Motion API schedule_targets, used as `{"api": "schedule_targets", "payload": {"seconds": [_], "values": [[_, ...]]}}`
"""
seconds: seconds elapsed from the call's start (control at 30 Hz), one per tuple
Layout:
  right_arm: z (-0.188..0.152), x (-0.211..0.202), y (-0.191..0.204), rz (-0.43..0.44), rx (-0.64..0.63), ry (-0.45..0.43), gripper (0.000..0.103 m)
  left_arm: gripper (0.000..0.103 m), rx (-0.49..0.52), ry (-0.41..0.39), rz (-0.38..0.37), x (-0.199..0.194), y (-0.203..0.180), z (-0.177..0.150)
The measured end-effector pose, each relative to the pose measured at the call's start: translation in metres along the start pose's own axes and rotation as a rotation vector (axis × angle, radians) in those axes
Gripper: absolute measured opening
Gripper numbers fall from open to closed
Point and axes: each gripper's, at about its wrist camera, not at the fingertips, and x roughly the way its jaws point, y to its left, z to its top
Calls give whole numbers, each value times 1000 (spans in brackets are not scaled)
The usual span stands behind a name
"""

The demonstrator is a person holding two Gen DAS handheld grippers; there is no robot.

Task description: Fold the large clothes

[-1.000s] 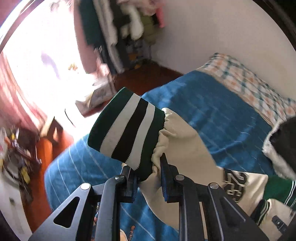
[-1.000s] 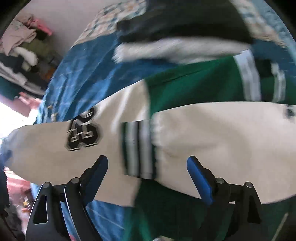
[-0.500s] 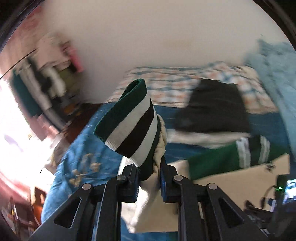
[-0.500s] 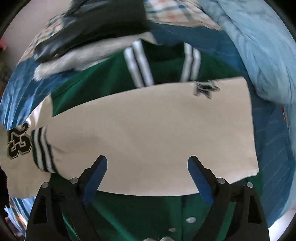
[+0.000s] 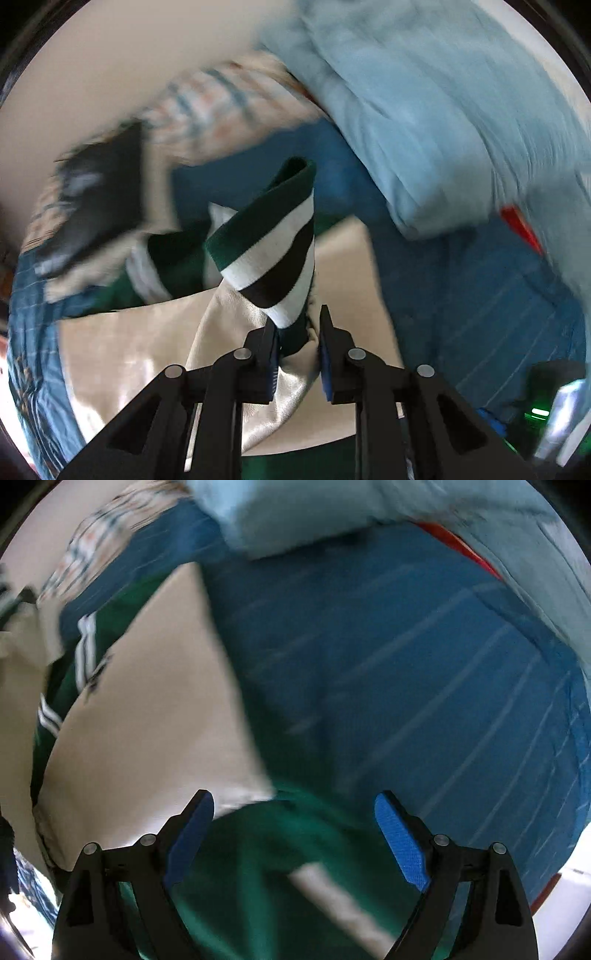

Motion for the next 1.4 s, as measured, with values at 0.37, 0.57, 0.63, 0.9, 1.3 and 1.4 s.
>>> {"api": "schedule_targets", "payload": {"seconds": [0.37,0.57,0.63,0.9,1.3,1.4], "values": [[8,-20,-78,242,-61,87,91,89,-91,65,15,10,34,-32],[17,-8,-31,249,-283,125,91,89,-150,117,334,-39,128,-141],[22,12,-4,231,-380,154,91,89,-176,170,432,-35,149,-169],[52,54,-1,192,-353,134,52,89,-384,373,671,40,246,-236],[70,63,-50,173,-182,182,56,103,-603,408,565,58,313,-246],[64,48,-28,137,-352,145,58,103,-534,383,556,45,303,-245]]}}
